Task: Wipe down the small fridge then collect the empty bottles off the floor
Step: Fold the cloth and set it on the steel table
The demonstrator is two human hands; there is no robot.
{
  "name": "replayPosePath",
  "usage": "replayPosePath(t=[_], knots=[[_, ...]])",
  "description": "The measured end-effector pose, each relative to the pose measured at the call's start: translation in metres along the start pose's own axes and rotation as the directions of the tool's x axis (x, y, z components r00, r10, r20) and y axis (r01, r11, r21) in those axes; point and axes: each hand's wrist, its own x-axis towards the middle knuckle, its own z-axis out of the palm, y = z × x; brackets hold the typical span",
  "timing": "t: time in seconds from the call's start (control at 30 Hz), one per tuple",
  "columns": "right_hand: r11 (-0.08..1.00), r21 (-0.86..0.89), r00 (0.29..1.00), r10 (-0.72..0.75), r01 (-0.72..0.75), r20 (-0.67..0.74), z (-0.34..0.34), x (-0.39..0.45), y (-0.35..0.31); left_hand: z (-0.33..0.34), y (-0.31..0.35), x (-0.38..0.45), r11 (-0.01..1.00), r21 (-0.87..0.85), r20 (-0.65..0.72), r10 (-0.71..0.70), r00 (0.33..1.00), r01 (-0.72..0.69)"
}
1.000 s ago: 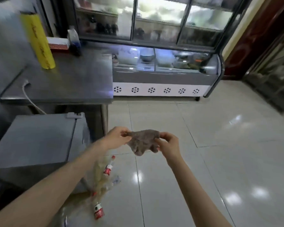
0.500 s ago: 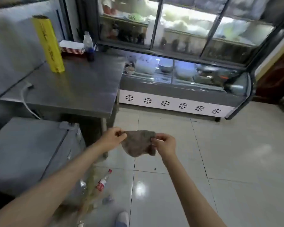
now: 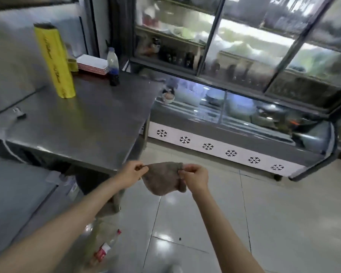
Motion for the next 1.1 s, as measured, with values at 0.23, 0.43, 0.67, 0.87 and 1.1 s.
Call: replayPosePath(t=[0.23, 0.43, 0.67, 0.87, 1.1], knots=[[0.989, -0.111, 0.961, -0.06, 0.093, 0.27, 0.035, 0.103, -0.029, -0.006, -0.015, 0.067, 0.984, -0.091, -0.2, -0.167, 0.965, 0.152], [0.962, -0.185, 0.876, -0.091, 0.2, 0.473, 0.082, 0.193, -0.056, -0.027, -0.015, 0.11, 0.949, -0.127, -0.391, -0.316, 0.864, 0.29], [0.884, -0.266, 0.697, -0.089, 0.385, 0.712, 0.161, 0.235, -0.078, -0.058, -0.046, 0.116, 0.895, -0.217, -0.55, -0.442, 0.709, 0.389], [0.774, -0.334, 0.645, -0.122, 0.537, 0.755, 0.232, 0.245, -0.103, -0.096, -0.082, 0.124, 0.876, -0.182, -0.607, -0.458, 0.65, 0.447], [0.646, -0.412, 0.619, -0.121, 0.643, 0.776, 0.284, 0.254, -0.109, -0.113, -0.11, 0.138, 0.805, -0.16, -0.577, -0.546, 0.607, 0.571]])
